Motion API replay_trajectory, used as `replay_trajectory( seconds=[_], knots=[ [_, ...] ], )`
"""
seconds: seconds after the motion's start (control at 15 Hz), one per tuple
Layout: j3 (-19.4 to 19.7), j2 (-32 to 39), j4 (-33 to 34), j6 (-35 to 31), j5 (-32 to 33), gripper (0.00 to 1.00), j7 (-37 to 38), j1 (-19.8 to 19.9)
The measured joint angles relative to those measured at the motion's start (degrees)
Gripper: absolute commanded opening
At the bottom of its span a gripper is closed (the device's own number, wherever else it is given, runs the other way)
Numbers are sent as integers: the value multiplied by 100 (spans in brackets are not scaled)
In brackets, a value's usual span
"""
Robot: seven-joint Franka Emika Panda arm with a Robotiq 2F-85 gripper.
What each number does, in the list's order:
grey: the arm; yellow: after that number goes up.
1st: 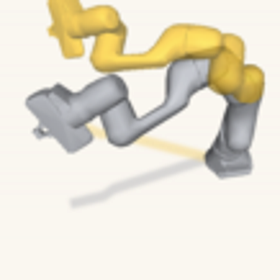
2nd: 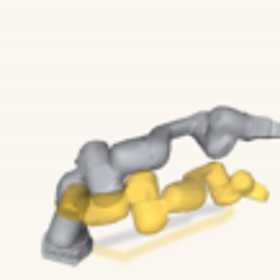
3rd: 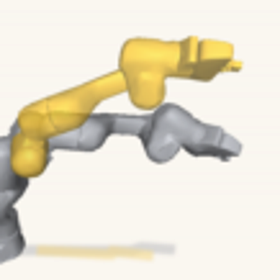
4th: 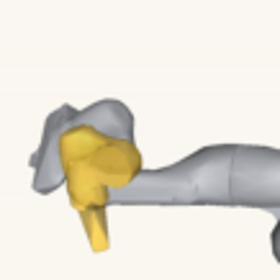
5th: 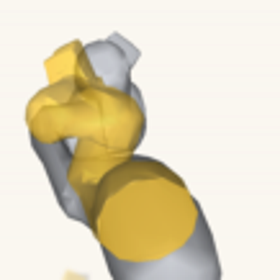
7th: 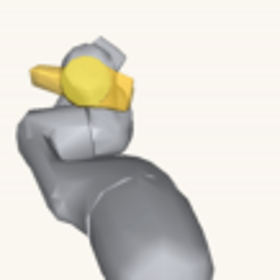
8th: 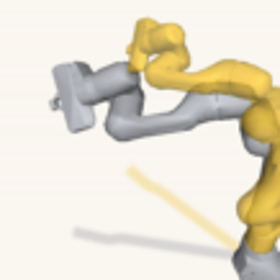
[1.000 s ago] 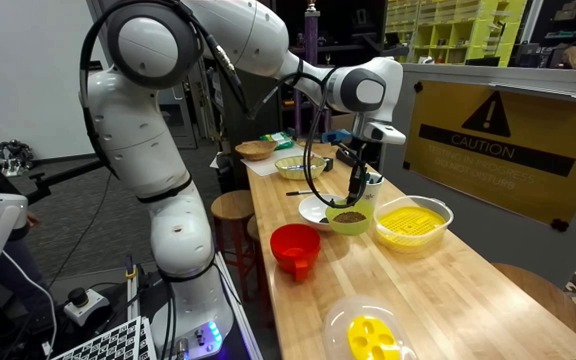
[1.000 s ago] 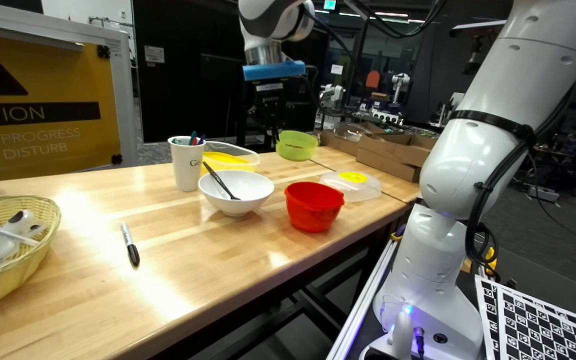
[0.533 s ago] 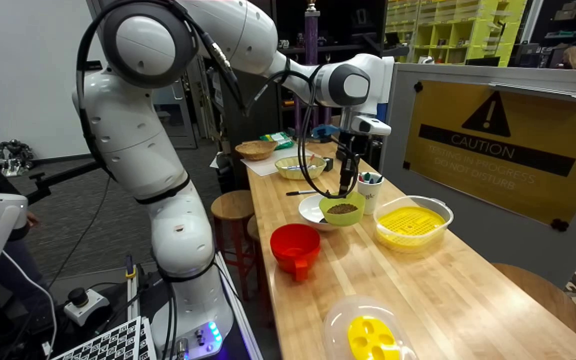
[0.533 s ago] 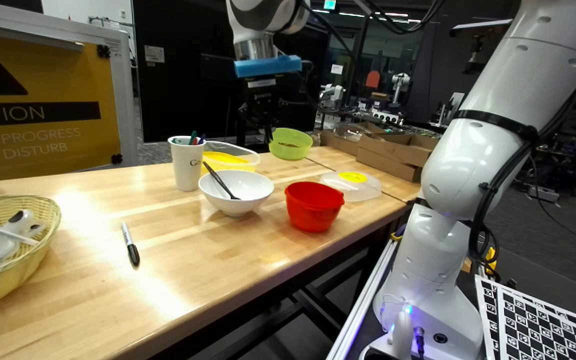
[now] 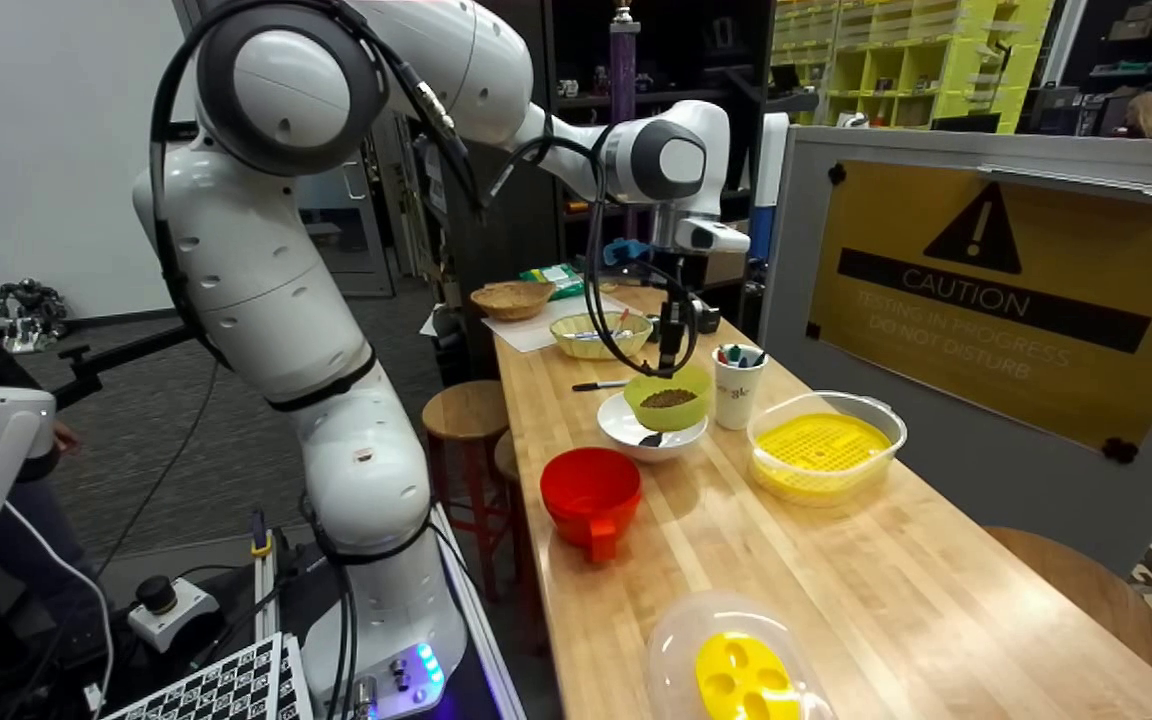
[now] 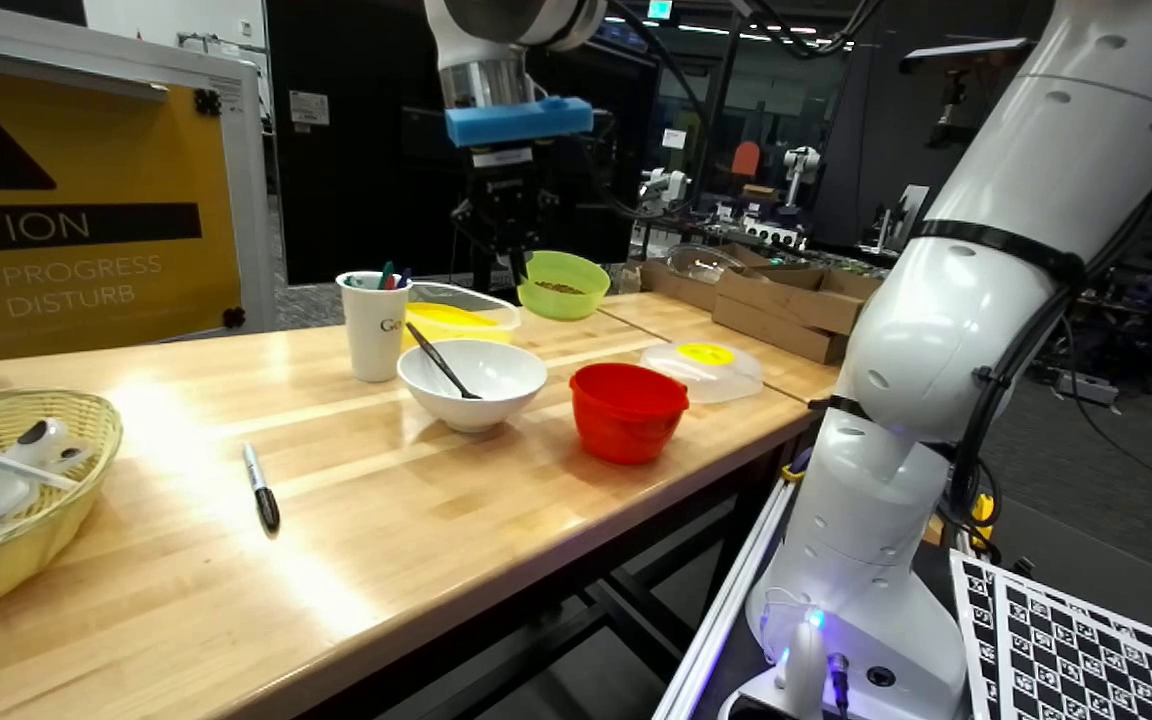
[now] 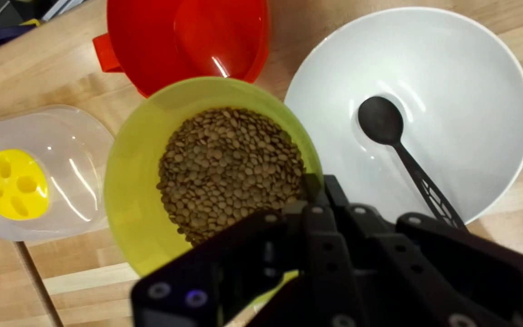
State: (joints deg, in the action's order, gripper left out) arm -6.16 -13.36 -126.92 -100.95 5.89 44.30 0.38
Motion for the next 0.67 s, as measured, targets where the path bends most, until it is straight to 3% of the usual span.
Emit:
replay_trajectory(
  seconds=[0.67],
  knots=[
    [-284, -45, 24, -12, -1, 1, -114, -310]
  ],
)
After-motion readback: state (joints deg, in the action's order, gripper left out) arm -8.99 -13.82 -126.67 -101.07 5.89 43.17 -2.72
